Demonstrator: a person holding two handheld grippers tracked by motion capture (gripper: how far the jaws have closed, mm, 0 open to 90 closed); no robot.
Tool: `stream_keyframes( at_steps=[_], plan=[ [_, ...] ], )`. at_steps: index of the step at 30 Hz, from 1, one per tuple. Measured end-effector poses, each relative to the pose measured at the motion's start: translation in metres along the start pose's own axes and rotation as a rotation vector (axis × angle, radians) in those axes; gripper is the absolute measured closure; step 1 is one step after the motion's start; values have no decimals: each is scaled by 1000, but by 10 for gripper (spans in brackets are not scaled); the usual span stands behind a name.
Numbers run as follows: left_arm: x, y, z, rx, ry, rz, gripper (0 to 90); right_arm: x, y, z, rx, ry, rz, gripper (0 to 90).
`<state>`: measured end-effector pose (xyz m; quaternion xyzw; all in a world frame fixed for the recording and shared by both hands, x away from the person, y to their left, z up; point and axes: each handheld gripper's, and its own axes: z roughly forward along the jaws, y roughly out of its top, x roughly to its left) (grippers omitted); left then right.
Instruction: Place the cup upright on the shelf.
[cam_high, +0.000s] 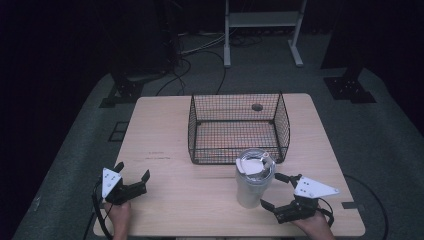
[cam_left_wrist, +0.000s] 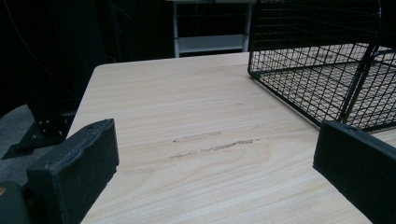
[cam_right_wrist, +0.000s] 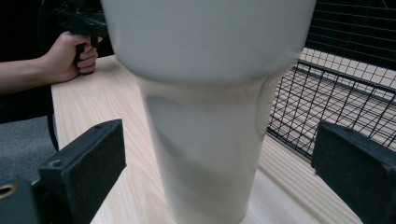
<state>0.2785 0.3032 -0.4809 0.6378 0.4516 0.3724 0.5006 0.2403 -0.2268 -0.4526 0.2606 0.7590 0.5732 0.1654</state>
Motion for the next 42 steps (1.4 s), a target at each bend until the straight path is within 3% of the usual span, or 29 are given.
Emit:
stream_keyframes(
  at_steps=[12,29,42],
  plan=[
    [0,0,0,-3,0,1,0,2,-2,17,2,-12,9,18],
    [0,0,-1,-10,-2,1,0,5,-2,36,-40,-11,21,17],
    [0,0,-1,-11,-2,0,0,9,0,51,-108,-12,29,18]
  ],
)
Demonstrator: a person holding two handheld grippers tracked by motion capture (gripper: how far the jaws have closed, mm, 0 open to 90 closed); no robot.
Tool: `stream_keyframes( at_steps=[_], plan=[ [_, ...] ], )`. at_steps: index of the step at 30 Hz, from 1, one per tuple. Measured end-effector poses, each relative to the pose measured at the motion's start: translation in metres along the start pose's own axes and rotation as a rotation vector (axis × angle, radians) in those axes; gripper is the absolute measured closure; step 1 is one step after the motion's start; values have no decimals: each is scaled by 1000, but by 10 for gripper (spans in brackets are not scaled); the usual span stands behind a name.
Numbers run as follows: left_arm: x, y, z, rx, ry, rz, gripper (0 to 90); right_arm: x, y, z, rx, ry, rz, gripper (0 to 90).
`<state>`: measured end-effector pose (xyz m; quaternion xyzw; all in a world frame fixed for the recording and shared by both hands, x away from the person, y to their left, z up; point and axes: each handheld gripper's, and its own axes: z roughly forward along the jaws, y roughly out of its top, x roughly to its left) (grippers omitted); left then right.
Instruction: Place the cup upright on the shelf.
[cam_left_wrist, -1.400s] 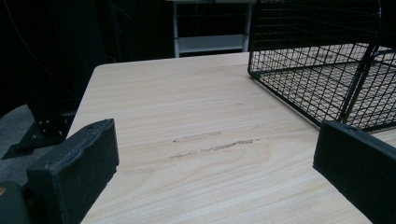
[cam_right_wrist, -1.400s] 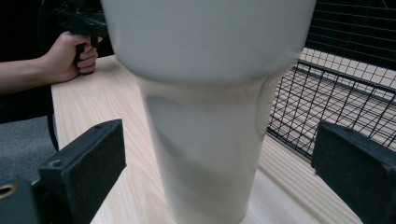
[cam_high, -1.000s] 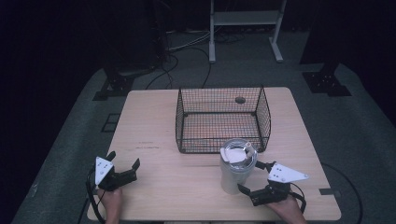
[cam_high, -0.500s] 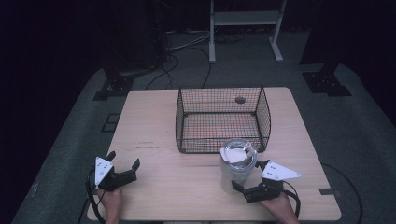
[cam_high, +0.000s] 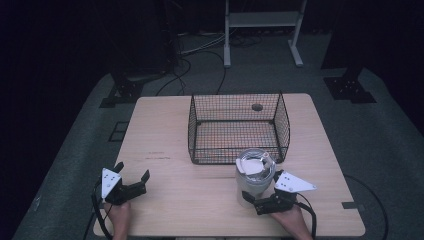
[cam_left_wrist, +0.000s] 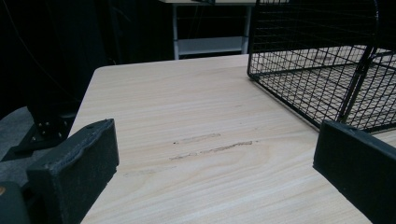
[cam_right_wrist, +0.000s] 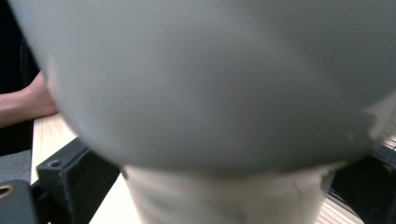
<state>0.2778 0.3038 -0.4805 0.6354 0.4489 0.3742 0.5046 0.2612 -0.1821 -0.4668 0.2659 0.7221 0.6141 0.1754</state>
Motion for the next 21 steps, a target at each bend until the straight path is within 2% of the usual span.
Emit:
stream_keyframes(
  at_steps=[10,21],
  plan=[
    [0,0,0,0,-1,0,0,1,-1,5,-52,-12,18,19],
    [0,0,0,0,-1,1,0,2,-1,6,-65,-8,15,47]
  ],
)
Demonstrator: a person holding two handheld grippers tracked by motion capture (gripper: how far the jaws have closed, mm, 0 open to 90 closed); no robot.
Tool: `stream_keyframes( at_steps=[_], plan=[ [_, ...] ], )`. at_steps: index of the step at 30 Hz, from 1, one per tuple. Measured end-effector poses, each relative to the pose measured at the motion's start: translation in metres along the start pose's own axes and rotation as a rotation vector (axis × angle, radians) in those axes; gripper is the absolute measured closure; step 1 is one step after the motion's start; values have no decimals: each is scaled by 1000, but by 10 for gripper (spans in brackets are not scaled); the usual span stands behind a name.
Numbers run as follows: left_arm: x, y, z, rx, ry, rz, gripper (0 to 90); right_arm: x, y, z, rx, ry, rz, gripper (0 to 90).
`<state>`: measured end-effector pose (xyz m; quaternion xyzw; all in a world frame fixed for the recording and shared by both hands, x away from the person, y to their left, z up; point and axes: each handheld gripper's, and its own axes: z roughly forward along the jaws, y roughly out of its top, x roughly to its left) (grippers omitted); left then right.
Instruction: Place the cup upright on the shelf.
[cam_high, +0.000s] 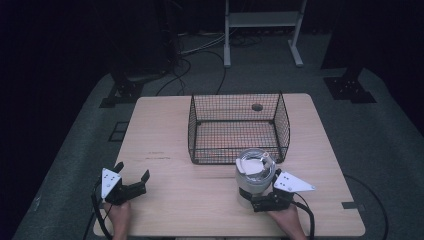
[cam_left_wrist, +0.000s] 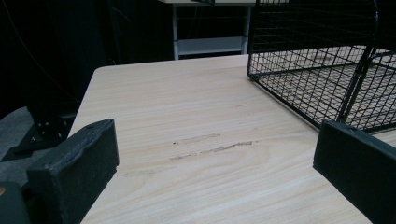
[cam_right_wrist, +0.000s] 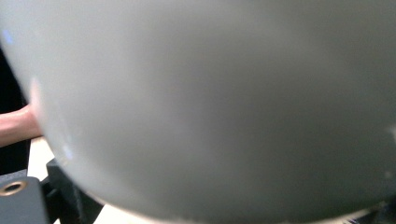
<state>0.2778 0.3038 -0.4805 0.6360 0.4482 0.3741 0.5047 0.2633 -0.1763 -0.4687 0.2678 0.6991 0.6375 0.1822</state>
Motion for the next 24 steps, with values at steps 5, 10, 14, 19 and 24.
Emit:
stream_keyframes(
  at_steps=[5,10,14,19,24],
  plan=[
    [0,0,0,0,0,0,0,0,0,-1,3,-2,-17,59],
    [0,0,0,0,1,-1,0,0,0,-1,3,-3,-23,64],
    [1,0,0,-1,1,-2,0,0,0,-1,3,-3,-24,65],
    [1,0,0,0,0,-3,0,0,0,-1,-2,-3,-22,66],
    [1,0,0,0,0,-3,0,-1,1,0,-1,-3,-25,67]
  ],
)
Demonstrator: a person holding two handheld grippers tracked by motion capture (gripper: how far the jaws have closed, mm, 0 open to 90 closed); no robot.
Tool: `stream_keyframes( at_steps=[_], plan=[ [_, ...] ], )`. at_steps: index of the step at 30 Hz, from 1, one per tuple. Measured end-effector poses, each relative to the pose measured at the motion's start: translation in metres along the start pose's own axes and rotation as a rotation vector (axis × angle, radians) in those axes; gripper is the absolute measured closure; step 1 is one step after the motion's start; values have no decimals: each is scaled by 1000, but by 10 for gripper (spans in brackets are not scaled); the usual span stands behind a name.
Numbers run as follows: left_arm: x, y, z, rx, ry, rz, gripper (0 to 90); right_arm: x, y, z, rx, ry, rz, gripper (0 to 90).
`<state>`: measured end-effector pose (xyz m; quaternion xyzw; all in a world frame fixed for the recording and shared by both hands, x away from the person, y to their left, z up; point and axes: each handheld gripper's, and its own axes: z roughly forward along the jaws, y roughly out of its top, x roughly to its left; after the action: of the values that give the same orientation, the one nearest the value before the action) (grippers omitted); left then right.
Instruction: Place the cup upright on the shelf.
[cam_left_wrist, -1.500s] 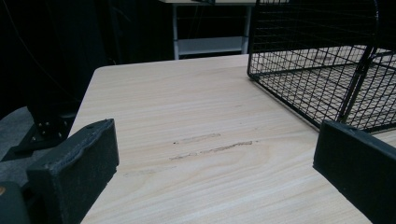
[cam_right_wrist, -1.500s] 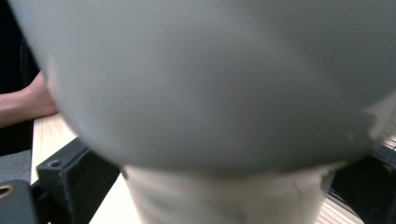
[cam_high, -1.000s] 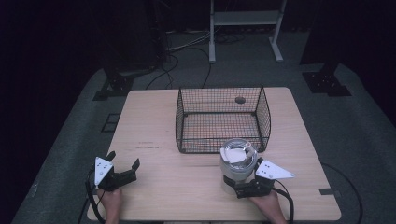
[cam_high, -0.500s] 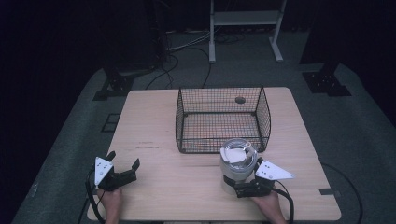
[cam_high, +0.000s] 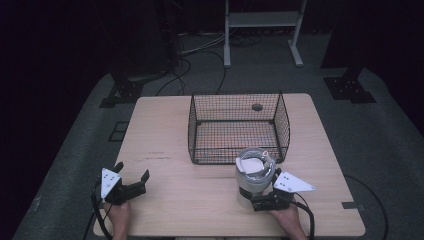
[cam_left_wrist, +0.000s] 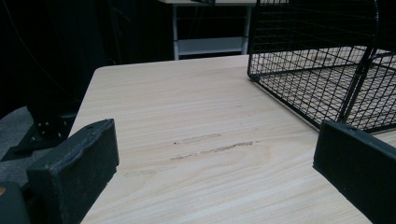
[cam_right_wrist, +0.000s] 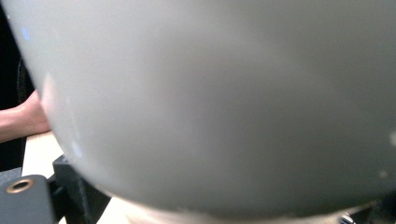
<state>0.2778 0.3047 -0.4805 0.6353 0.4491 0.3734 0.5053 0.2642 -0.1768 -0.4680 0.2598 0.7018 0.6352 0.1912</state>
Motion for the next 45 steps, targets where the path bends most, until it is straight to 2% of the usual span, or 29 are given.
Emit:
stream_keyframes(
  at_steps=[7,11,18,26,28,29,31,38,41,45],
  plan=[
    [0,0,0,0,0,1,0,-1,3,2,-13,16,8,70],
    [0,0,0,-1,0,-1,0,-1,8,6,-21,26,-21,71],
    [0,0,0,-1,0,-2,0,-1,19,14,-23,55,-18,71],
    [0,0,0,-3,-2,-9,0,-4,46,30,-41,110,-18,71],
    [0,0,0,0,-3,-7,0,-5,59,36,-53,130,-22,71],
    [1,0,0,0,-3,-5,0,-5,59,36,-53,130,-22,71],
    [1,0,0,0,-3,-6,0,-7,72,42,-57,148,-24,71],
    [0,0,0,-3,-5,-6,0,-9,97,51,-63,180,-29,71],
    [1,0,0,-3,-8,-7,0,-12,112,56,-70,176,-73,71],
    [0,0,0,-4,-7,-8,0,-14,126,63,-72,170,-95,71]
  ],
)
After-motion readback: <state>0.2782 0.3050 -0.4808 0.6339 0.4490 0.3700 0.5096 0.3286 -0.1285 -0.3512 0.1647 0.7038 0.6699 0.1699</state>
